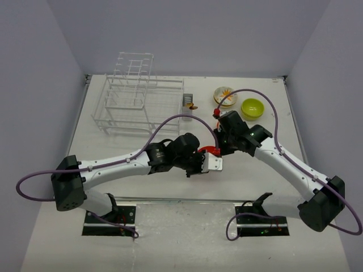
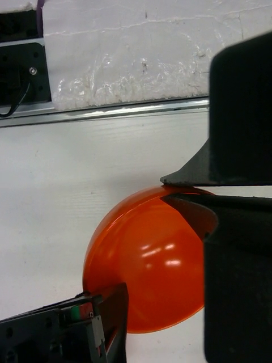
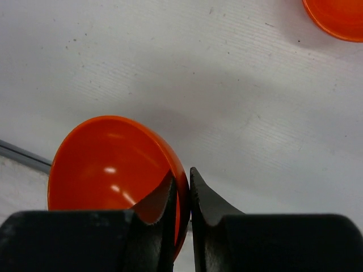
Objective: Unload the bowls from the dish rack
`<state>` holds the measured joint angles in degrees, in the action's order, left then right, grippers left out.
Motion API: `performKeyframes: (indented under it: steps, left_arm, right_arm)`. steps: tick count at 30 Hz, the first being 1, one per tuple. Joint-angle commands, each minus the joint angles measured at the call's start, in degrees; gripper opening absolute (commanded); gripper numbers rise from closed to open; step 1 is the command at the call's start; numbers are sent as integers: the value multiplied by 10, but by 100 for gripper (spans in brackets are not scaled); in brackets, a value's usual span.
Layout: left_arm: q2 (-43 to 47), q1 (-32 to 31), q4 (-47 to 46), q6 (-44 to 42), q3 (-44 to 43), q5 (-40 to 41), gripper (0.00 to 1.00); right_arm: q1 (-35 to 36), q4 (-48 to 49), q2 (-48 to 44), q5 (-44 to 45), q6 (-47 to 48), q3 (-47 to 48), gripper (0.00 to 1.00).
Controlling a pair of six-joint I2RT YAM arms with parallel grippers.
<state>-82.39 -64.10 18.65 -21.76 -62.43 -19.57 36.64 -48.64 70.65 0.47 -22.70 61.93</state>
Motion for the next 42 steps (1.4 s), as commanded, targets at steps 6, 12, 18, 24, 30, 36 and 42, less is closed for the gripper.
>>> performKeyframes:
  steps: [6, 12, 18, 24, 30, 36, 42]
  left_arm:
    - [-30, 5, -20, 21, -65, 181, 39]
    - [31, 4, -36, 108, -45, 271, 100]
    - [135, 4, 0, 284, -24, 470, 100]
    - [270, 4, 111, 438, 5, 624, 100]
    - [388, 4, 191, 476, 37, 607, 100]
    - [490, 4, 160, 415, 98, 653, 100]
    - [537, 13, 113, 408, 136, 661, 100]
  right_arm:
    - [-24, 65, -13, -7, -26, -2, 0]
    - [-136, 171, -46, 95, -106, -42, 0]
    - [-206, 260, -46, 177, -166, -70, 0]
    - [-236, 404, -22, 173, -186, -134, 0]
    - [-250, 497, 34, 140, -183, -162, 0]
    - [-259, 523, 79, 158, -166, -165, 0]
    - [-260, 532, 113, 155, -156, -156, 7]
